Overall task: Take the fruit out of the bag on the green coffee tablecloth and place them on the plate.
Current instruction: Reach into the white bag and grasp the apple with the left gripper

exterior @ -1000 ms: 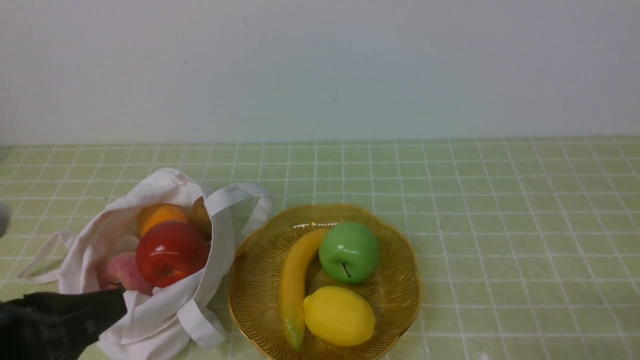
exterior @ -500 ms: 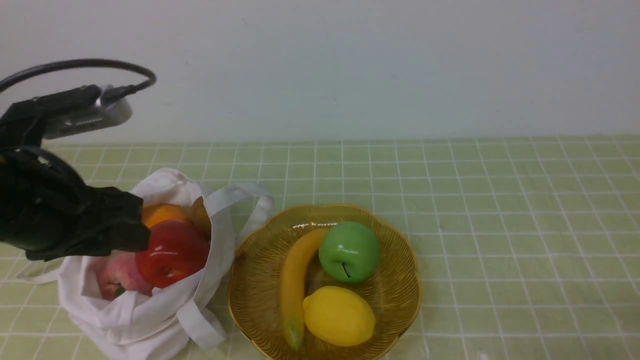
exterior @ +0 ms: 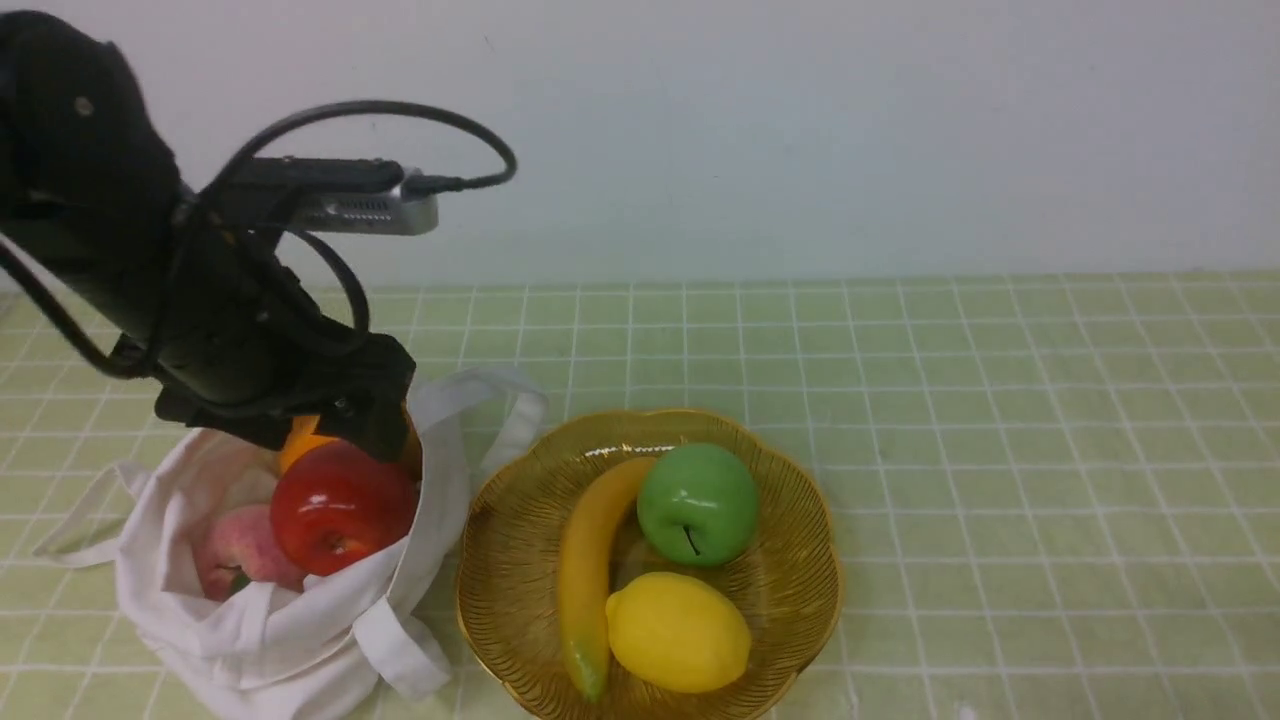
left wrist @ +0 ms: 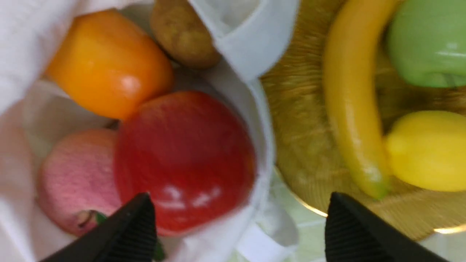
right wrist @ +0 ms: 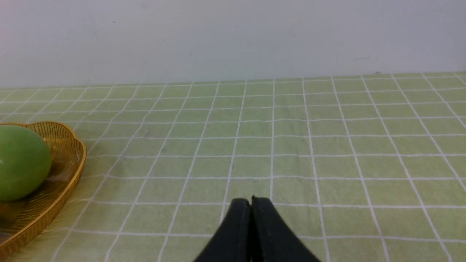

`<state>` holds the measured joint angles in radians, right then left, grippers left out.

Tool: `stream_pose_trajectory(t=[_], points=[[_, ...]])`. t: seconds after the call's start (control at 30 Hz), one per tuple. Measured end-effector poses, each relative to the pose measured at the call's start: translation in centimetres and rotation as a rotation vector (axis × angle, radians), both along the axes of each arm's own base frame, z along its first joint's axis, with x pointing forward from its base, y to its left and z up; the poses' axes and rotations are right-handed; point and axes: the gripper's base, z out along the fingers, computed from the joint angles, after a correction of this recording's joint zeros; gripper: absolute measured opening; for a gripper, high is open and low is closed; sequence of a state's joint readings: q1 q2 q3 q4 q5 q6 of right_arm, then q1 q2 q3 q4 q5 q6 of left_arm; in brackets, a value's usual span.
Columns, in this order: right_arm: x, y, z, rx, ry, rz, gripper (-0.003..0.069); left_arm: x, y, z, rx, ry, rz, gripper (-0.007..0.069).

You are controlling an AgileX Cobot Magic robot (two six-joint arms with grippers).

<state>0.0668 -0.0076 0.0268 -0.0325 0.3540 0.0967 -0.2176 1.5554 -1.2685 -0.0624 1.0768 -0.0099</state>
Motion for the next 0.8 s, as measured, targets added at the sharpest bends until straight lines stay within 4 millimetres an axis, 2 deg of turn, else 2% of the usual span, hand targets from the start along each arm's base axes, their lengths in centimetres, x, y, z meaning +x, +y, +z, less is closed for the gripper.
stream_pose_trajectory(t=[0.23, 0.37, 0.7, 0.8], points=[[0.0, 0.0, 0.0, 0.0, 0.0, 0.0, -0.0015, 1.5, -0.4, -2.8, 0.116, 0.051, 0.041, 0.0563], [0.0, 0.0, 0.0, 0.0, 0.0, 0.0, -0.0015, 1.7, -0.4, -3.2, 0.121, 0.062, 0.049, 0.0563], [0.0, 0.0, 0.0, 0.0, 0.0, 0.0, -0.0015, 2.9, -0.8, -5.8, 0.122, 0.12, 0.06, 0.0561], [0.0, 0.0, 0.0, 0.0, 0.0, 0.0, -0.0015, 3.0, -0.9, -6.1, 0.121, 0.126, 0.065, 0.0524]])
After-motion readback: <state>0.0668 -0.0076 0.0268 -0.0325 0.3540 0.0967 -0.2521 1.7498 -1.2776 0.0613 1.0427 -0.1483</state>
